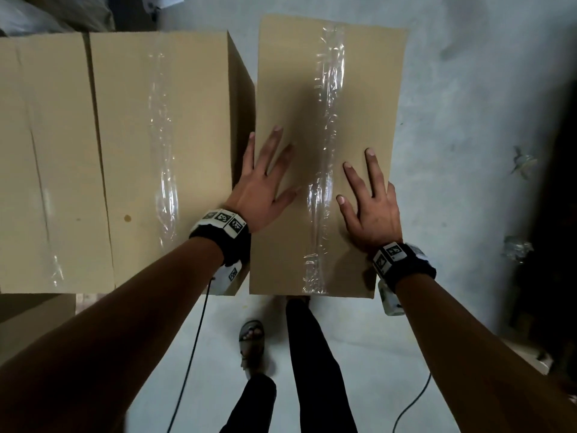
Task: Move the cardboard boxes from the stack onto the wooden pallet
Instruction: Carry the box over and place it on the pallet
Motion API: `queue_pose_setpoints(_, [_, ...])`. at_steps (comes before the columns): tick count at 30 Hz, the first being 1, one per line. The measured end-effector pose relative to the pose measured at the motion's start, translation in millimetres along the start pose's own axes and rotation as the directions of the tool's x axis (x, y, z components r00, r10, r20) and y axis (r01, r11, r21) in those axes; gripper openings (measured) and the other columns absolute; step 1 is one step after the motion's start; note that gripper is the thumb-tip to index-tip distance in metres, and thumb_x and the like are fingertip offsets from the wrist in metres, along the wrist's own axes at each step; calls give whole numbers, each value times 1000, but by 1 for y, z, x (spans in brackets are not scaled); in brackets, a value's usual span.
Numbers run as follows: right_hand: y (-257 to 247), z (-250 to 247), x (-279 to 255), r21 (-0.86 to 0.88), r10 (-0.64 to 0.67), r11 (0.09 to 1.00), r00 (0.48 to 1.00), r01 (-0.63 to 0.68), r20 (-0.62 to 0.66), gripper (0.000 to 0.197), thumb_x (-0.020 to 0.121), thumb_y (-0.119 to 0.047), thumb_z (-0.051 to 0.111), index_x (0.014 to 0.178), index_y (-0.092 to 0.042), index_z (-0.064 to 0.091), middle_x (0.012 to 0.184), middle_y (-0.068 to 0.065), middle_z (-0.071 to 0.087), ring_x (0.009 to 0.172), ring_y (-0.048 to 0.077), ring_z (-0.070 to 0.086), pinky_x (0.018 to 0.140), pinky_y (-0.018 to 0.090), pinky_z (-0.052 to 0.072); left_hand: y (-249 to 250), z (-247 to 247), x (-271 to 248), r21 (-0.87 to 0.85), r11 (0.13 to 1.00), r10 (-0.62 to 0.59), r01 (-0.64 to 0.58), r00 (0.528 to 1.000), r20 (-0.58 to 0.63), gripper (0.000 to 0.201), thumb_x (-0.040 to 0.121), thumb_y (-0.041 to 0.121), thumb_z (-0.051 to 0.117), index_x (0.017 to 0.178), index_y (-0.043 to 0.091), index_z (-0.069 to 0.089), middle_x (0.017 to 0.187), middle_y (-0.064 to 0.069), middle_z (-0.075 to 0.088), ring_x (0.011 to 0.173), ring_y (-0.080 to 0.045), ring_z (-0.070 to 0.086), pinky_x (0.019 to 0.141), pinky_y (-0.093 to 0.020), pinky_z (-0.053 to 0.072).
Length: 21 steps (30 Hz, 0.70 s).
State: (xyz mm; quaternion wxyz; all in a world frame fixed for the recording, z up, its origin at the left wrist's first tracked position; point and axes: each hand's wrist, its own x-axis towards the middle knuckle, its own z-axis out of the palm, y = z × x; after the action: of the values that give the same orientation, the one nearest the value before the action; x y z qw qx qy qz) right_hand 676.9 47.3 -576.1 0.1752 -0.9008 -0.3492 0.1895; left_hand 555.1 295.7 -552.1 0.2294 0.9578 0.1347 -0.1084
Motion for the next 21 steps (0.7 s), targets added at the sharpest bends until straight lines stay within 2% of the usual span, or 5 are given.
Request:
queue_pose_setpoints(4, [-2, -7, 4, 130, 0, 991, 1000, 4, -29, 68, 103, -52, 58, 163, -35, 32, 176, -6, -2, 129, 26, 57, 90, 40, 54, 1, 5, 4, -24, 999, 32, -34, 995, -93, 75, 103, 55, 57, 161, 13, 34, 174, -14, 4, 161, -33, 6, 126, -64, 11])
queue_pose_setpoints(7, [-4, -12, 11, 182, 12, 983, 999, -4, -40, 71, 101, -56, 62, 163, -35, 33, 176, -5, -1, 96, 26, 69, 81, 37, 57, 0, 5, 2, -52, 998, 39, -46, 991, -125, 72, 103, 53, 59, 159, 12, 39, 174, -14, 6, 161, -31, 8, 125, -64, 12])
queue_pose_setpoints(15, [-20, -60, -21, 168, 16, 986, 998, -7, -53, 69, 100, -59, 62, 161, -35, 39, 177, -5, 4, 58, 18, 60, 76, 39, 60, 32, -28, -24, -119, 991, 46, -64, 988, -150, 69, 101, 50, 62, 154, 7, 46, 174, -14, 8, 162, -24, 10, 127, -61, 11])
queue_pose_setpoints(18, [-33, -94, -49, 142, -5, 990, 998, 14, -61, 68, 100, -58, 63, 159, -33, 42, 176, -7, 7, 58, 20, 61, 77, 41, 61, 56, -52, -47, -142, 988, 30, -51, 989, -146, 73, 98, 50, 65, 155, 10, 45, 175, -10, 6, 161, -25, 13, 126, -61, 15])
queue_pose_setpoints(21, [-50, -130, -79, 129, -28, 991, 997, 37, -72, 67, 100, -59, 62, 159, -35, 42, 176, -9, 6, 84, 29, 72, 79, 45, 62, 81, -80, -79, -160, 987, -4, -19, 990, -144, 76, 96, 51, 67, 158, 16, 41, 176, -2, 1, 160, -35, 13, 125, -61, 22])
